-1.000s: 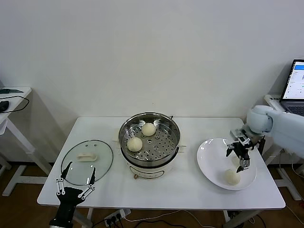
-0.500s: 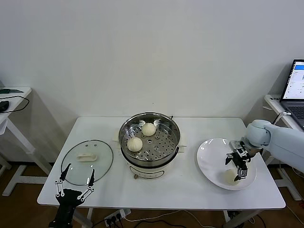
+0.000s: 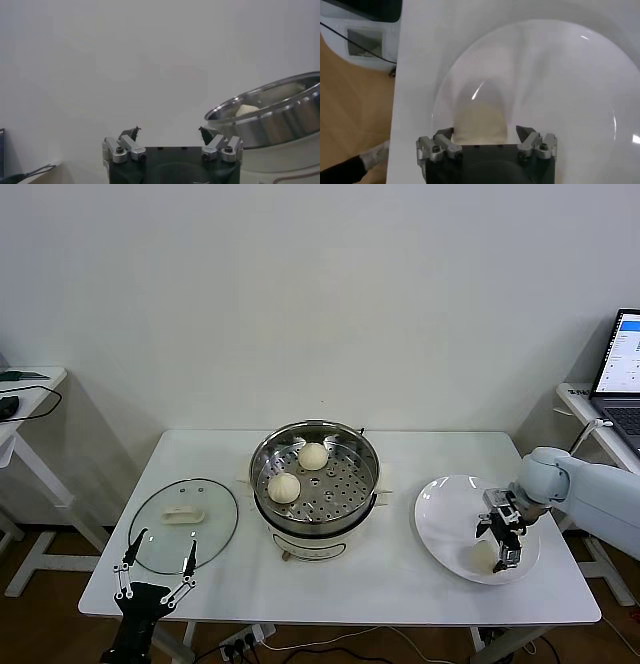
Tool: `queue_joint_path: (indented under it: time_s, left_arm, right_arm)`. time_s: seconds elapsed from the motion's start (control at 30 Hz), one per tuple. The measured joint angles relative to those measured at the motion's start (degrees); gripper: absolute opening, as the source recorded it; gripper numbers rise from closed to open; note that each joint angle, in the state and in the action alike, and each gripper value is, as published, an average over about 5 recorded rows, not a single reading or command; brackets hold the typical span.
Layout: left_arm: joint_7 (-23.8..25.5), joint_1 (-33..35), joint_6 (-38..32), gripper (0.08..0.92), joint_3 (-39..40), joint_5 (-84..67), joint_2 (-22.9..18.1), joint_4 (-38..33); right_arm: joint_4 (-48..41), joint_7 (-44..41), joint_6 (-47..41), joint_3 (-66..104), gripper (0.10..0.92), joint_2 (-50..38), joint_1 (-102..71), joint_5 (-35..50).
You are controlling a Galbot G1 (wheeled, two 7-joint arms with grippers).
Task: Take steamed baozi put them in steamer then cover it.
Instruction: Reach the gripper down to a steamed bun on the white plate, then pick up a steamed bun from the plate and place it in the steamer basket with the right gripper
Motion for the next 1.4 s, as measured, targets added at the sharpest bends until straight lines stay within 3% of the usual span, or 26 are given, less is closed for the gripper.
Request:
queue_joint_path:
  time_s: [0.83,1.07,1.4]
  left_arm:
    - [-0.33,-0.25,0.07,0.823,-0.95,-0.27,0.25,-0.4]
    - [-0.35,-0.58,0.29,0.823,-0.79,-0.34,0.44,-0.52]
    - [-0.37,0.58,-0.43,0.823,-1.03,-0.33,0.37,-0.81]
  right_arm:
    - [2.61,-0.61,2.44,1.2,0.688,0.34,3.81,-0.11]
    - [4.12,-2.09,9.24,0.13,0.682,4.69,13.55,-0.55]
    - [4.95,-2.22,23.54,-3.65,0.679,17.8,26.98,-0.92]
